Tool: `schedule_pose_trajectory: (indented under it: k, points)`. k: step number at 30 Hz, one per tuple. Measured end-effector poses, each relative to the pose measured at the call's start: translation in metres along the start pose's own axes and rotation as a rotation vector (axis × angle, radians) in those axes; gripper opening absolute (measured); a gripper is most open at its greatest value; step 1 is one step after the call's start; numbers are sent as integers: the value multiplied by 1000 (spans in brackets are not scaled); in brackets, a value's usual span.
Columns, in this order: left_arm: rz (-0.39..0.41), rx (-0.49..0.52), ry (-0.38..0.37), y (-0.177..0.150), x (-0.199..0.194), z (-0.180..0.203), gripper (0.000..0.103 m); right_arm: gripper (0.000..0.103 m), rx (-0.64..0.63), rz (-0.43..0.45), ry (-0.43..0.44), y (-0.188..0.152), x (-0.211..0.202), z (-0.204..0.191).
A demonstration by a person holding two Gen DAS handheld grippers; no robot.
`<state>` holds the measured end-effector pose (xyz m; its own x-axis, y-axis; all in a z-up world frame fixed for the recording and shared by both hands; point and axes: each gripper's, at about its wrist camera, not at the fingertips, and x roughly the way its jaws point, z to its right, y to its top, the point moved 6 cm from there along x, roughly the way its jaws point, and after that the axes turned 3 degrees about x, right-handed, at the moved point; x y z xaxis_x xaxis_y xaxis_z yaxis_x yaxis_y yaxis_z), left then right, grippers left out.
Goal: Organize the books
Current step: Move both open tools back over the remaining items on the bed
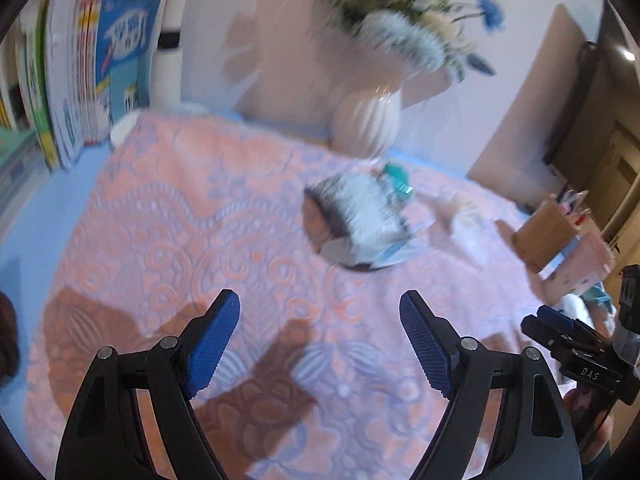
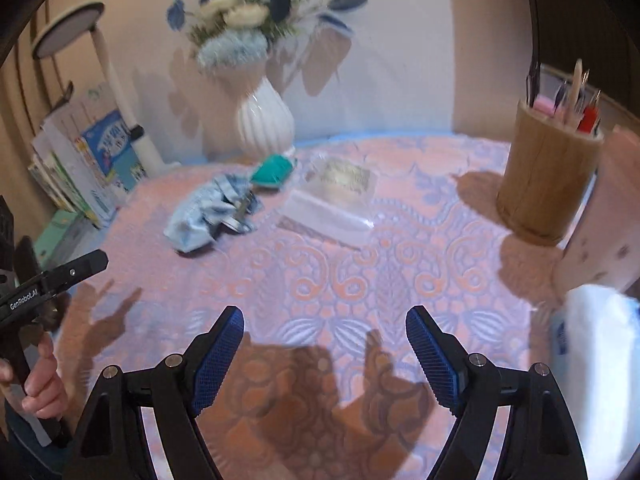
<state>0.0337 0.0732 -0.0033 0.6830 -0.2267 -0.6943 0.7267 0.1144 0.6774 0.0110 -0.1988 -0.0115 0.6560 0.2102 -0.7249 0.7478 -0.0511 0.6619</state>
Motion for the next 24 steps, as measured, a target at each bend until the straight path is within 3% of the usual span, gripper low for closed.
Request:
schedule_pose_trajectory:
  k: [4,11,16,20,24]
  points:
    - [-54,-11,19,-11,20,-4,81,82,58,-23,5,-5,20,15]
    - [-46,55,63,-16,22,5,81,82,98,-36,-5,-6,25,26]
    - [-57,40,81,-12,13,2,81,82,110,-57,14,-7,24,27]
    - [-53,54,91,14,-14,11,81,82,112,-141,51,-6,10,21]
    - [-29,24,53,58,-14,17,81,85,70,-145,23,30,-10,11]
